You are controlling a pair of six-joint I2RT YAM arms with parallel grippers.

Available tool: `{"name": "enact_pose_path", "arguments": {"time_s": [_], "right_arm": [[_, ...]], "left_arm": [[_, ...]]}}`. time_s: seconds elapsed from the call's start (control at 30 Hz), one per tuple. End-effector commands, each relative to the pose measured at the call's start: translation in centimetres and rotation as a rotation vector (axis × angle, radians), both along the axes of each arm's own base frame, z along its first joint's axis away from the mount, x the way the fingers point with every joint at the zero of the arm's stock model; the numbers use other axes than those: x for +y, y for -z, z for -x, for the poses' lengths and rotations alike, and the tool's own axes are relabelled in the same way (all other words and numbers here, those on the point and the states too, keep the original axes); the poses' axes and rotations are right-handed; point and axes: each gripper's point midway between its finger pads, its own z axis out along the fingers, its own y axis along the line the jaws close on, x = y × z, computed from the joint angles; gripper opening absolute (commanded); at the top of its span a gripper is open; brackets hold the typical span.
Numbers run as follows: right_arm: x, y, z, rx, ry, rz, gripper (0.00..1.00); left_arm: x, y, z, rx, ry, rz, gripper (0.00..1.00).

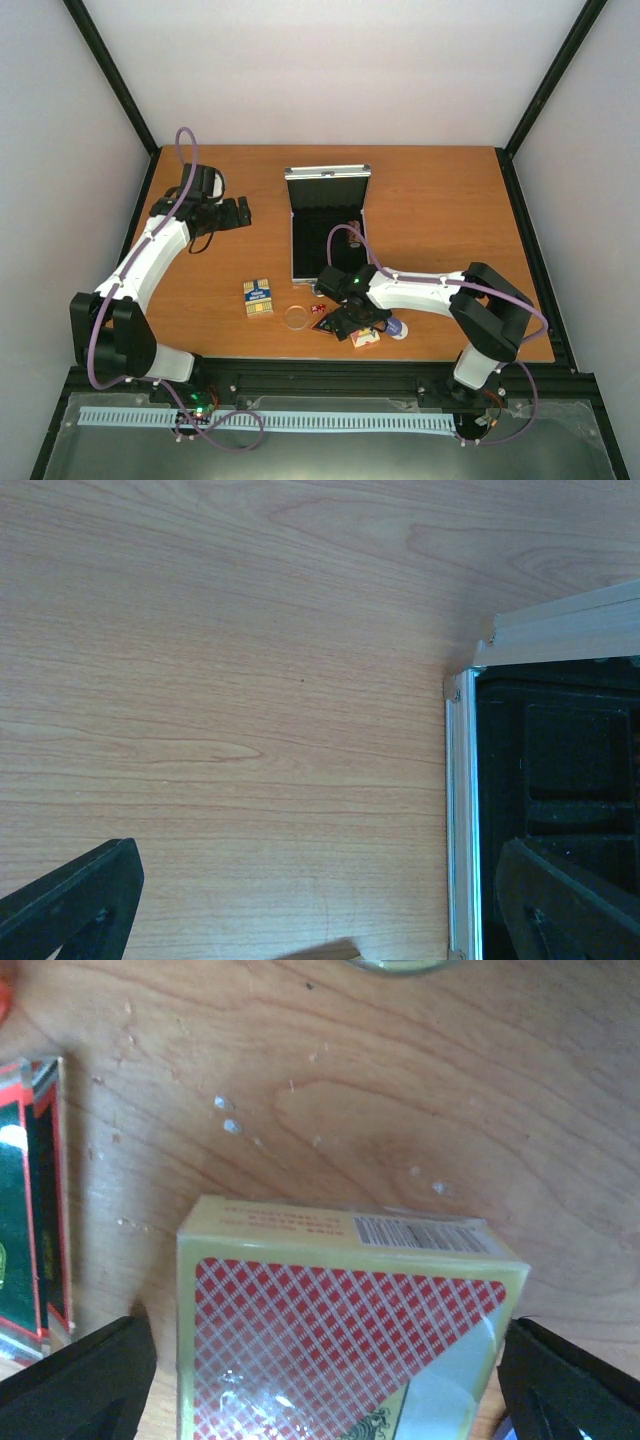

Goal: Pack up texas hold em set

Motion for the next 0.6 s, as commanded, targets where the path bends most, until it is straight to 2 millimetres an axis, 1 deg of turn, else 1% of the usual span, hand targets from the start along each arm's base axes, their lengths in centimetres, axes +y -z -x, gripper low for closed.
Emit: {"name": "enact_pose_path", "arguments": {"time_s": [0.0, 0.13, 0.27, 0.3, 0.37, 0.43, 0.5, 0.57], "right_arm": [[0.8, 0.3, -0.1, -0.002, 0.000, -0.027, 0.94], [0.5, 0.6, 0.2, 0.011, 0.016, -0.031, 0.86], [0.1, 0.6, 0.5, 0.021, 0.029, -0.037, 0.85], [0.0, 0.7, 0.7, 0.025, 0.033, -0.037, 0.83], [-0.3, 0.8, 1.0, 0.031, 0.041, -0.036, 0.73], [-0.5, 0.8, 1.0, 0.030, 0.044, -0.033, 0.61], [-0.5, 0.5, 0.8, 0.017, 0.045, -0.029, 0.56], [-0.4, -0.1, 0.3, -0.004, 0.045, -0.024, 0.47]], "left_arm": [[-0.1, -0.7, 0.5, -0.010, 0.000, 0.006, 1.00], [0.0, -0.4, 0.7, -0.003, 0.000, -0.003, 1.00], [0.1, -0.3, 1.0, 0.000, -0.001, -0.009, 1.00], [0.2, -0.3, 1.1, 0.000, -0.002, -0.010, 1.00], [0.3, -0.2, 1.2, 0.002, -0.004, -0.014, 1.00], [0.3, -0.1, 1.4, 0.003, -0.004, -0.014, 1.00], [0.3, -0.1, 1.4, 0.003, -0.005, -0.013, 1.00], [0.3, -0.2, 1.5, 0.000, -0.004, -0.010, 1.00]]}}
